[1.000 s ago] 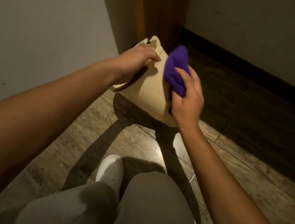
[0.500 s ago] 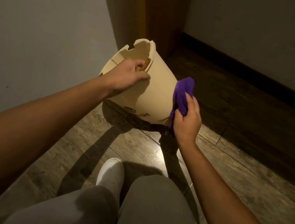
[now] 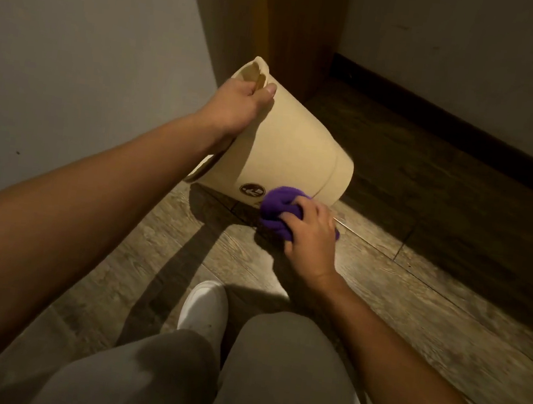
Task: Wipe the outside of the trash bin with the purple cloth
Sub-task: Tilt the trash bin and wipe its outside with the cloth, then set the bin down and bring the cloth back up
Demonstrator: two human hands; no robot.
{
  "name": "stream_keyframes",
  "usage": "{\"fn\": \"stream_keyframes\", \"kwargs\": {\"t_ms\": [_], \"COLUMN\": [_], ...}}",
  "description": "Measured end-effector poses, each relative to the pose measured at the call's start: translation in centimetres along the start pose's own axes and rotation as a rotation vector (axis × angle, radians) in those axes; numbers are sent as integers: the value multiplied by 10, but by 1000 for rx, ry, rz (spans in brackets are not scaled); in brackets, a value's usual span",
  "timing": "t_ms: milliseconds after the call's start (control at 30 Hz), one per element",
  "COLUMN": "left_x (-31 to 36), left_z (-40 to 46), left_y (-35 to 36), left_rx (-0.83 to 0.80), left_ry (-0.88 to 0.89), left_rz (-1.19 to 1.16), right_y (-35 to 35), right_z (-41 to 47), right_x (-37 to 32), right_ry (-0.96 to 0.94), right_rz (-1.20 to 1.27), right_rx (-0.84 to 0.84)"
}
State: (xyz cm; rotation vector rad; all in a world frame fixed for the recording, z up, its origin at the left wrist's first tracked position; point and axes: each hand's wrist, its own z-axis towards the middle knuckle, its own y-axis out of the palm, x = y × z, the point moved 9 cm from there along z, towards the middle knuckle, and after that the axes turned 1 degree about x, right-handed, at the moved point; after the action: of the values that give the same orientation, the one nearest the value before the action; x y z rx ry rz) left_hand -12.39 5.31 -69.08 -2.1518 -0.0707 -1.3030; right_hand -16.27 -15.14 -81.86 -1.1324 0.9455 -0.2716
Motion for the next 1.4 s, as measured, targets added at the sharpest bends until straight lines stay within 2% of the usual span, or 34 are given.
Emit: {"fn": "stream_keyframes", "kwargs": {"t_ms": [67, 200, 233, 333, 433, 533, 700, 767, 867, 967, 1000, 1100, 1167, 1300, 1400], "left_x": [1, 21, 28, 42, 27, -9, -50, -56, -47, 11, 31, 87, 136, 214, 270], "left_z": [0, -9, -13, -31, -53, -68, -76, -71, -60, -50, -51, -87, -122, -179, -212], "left_y": [2, 10, 14, 42, 70, 90, 104, 103, 83, 23, 6, 0, -8, -38, -68], "left_rx": [25, 23, 3, -96, -158, -198, -81, -111, -248, -78, -85, -451, -587, -591, -565], "left_ry": [30, 202, 263, 482, 579, 563, 473, 412, 282, 244, 170, -103, -172, -333, -418], "left_rz": [46, 211, 289, 614, 803, 893, 1009, 925, 686, 455, 337, 46, -155, -622, -711], "right_y": [-7, -73, -85, -97, -97, -73, -50, -49, -74, -138, -165, -250, -310, -418, -483], "right_z": [-5, 13, 27, 71, 92, 86, 79, 79, 74, 74, 76, 84, 90, 95, 98], "right_x": [30, 52, 48, 21, 9, 14, 14, 15, 26, 19, 4, -66, -117, -186, -227], "right_ry": [199, 457, 498, 551, 513, 461, 380, 372, 436, 414, 366, 187, 68, 6, 4], "right_rz": [9, 232, 355, 697, 636, 467, 320, 322, 414, 470, 477, 479, 390, 290, 292], "right_rx": [-44, 106, 71, -177, -268, -318, -355, -384, -369, -267, -234, -155, -130, -62, -69]}}
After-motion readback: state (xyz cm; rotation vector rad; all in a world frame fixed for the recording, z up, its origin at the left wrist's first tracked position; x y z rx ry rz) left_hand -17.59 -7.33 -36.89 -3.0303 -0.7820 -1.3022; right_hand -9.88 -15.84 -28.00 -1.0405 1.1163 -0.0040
